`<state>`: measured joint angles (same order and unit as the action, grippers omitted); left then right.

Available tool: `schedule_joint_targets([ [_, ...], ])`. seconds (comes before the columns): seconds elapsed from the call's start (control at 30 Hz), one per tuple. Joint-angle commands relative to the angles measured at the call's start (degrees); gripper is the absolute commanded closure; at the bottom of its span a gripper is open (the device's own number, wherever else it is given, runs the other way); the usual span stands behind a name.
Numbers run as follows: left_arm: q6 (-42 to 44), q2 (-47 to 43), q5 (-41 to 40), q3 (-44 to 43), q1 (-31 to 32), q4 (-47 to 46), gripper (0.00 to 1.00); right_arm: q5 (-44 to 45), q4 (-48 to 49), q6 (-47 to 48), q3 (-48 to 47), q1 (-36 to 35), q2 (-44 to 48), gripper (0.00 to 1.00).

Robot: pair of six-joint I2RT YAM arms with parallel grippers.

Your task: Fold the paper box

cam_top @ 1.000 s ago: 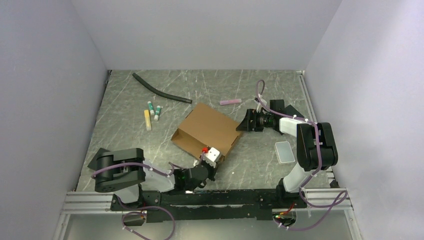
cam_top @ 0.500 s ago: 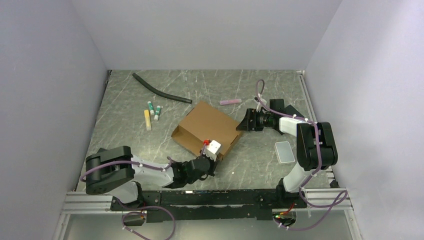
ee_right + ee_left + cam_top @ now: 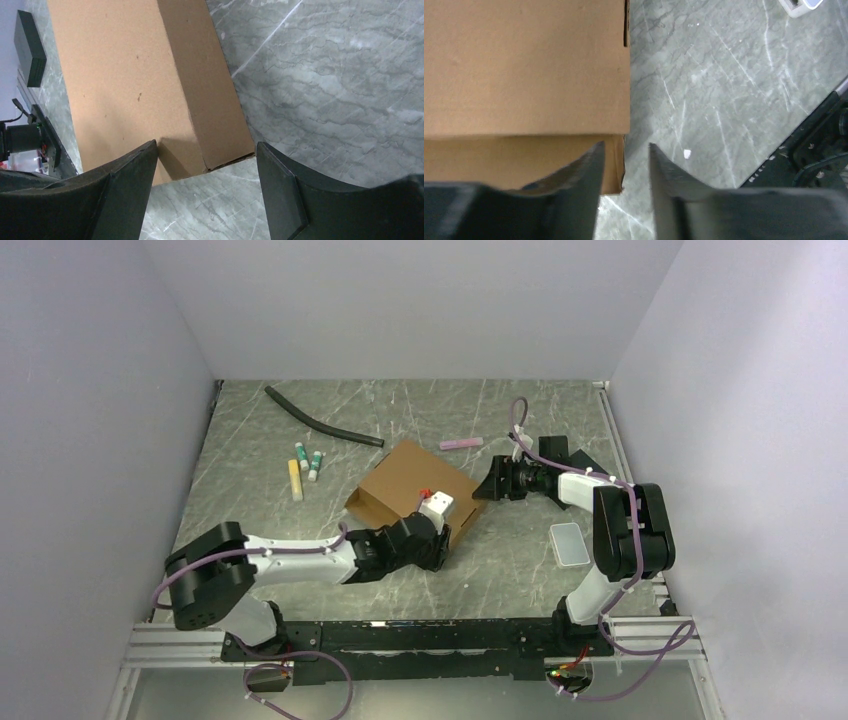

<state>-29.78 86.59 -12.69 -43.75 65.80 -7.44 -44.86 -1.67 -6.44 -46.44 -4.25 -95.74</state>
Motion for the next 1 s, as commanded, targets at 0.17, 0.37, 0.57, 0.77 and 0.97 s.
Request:
schedule_joint_targets([
  [0.17,-7.3,-18.2,1.6,-0.5,-0.9,16.6,0.31,2.5,-2.3,2.4,-0.8,-0.4,-1.3,0.25],
  [0.37,-19.4,-25.7,5.3,9.6,-1.4,16.7,1.0,2.6,-2.3,2.4,-0.8,-0.3,-1.4,0.25],
  [0.57,-30.0,-24.9,8.4,19.1,-1.3,7.2,1.0,2.4,-2.4,2.1,-0.9,-0.3,-1.5,0.25],
  [0.77,-35.6,-19.8,4.8,21.8,-1.2,-0.1,1.0,2.3,-2.3,2.0,-0.8,-0.4,-1.5,0.25],
  [0.97,-44.0,-14.4,1.7,19.1,-0.6,4.4,1.0,2.5,-2.1,1.8,-0.7,-0.3,-1.6,0.25],
])
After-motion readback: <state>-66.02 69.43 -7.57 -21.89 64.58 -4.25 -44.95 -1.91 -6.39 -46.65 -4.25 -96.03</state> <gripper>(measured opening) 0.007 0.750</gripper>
